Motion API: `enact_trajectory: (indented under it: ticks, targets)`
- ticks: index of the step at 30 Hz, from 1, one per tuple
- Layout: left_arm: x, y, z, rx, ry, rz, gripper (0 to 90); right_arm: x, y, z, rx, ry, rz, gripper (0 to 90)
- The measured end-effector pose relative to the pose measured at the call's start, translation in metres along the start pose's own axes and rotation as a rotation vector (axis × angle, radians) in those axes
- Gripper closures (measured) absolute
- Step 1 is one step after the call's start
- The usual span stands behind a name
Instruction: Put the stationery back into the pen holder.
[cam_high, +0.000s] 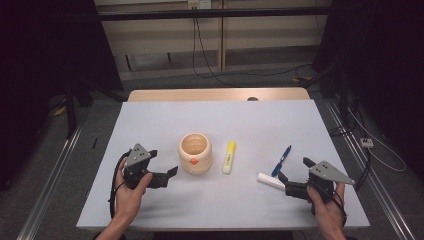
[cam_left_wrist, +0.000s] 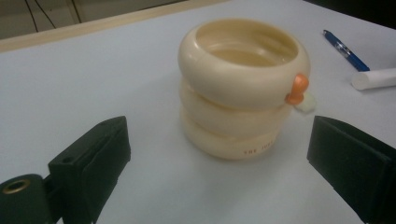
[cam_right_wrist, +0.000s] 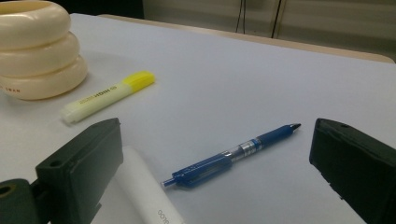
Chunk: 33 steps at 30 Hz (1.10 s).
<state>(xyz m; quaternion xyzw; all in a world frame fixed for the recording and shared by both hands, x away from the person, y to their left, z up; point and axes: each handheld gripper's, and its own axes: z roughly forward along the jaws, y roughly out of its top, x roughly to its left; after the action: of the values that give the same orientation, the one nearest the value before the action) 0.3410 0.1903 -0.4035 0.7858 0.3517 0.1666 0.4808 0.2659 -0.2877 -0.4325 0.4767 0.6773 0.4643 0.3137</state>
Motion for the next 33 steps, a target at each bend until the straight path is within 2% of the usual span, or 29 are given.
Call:
enact_trajectory:
  ticks: [2,5,8,10,11,14,18,20,21,24,26,27,31,33]
  targets:
    - [-0.002,-0.003,-0.005,-0.016,0.001,-0.002,6.2,0.001,0.0,-0.001,-0.003,0.006,-0.002,2.6]
    - [-0.006,-0.012,-0.011,-0.013,0.005,-0.012,5.9,0.001,0.0,-0.004,-0.013,0.013,-0.012,2.3]
    - [-0.01,-0.025,-0.007,-0.019,0.023,-0.017,5.9,0.001,0.0,-0.006,-0.013,0.023,-0.015,2.1]
    - [-0.007,-0.029,-0.004,-0.004,0.008,-0.052,6.3,0.002,0.0,-0.005,-0.018,0.026,-0.021,2.4]
    - [-0.005,-0.028,-0.004,-0.017,0.004,-0.068,6.5,0.002,0.0,-0.006,-0.019,0.035,-0.024,2.8]
    - [0.001,-0.027,-0.008,-0.036,0.028,-0.075,6.3,0.003,0.0,-0.006,-0.032,0.058,-0.022,1.6]
    - [0.006,-0.032,-0.008,-0.026,0.021,-0.103,6.4,0.006,0.003,-0.001,-0.043,0.108,0.007,3.4]
    - [0.007,-0.033,-0.008,-0.014,0.011,-0.106,6.5,0.01,0.005,0.002,-0.024,0.129,0.007,4.3]
    - [0.006,-0.033,-0.008,-0.017,0.014,-0.106,6.5,0.013,0.006,0.003,-0.017,0.134,-0.009,4.2]
    - [0.005,-0.032,-0.007,-0.011,0.004,-0.084,6.5,0.018,0.01,0.005,-0.003,0.178,-0.028,4.1]
    - [0.003,-0.032,-0.005,-0.004,0.0,-0.076,6.5,0.02,0.015,0.007,0.028,0.212,-0.039,3.8]
    - [0.003,-0.032,-0.004,-0.002,-0.003,-0.078,6.5,0.02,0.017,0.009,0.045,0.22,-0.045,3.8]
    - [0.002,-0.032,-0.001,0.012,-0.008,-0.074,6.5,0.021,0.026,0.016,0.151,0.308,-0.065,3.4]
    - [0.002,-0.032,-0.001,0.011,-0.007,-0.073,6.5,0.021,0.029,0.021,0.189,0.327,-0.082,3.8]
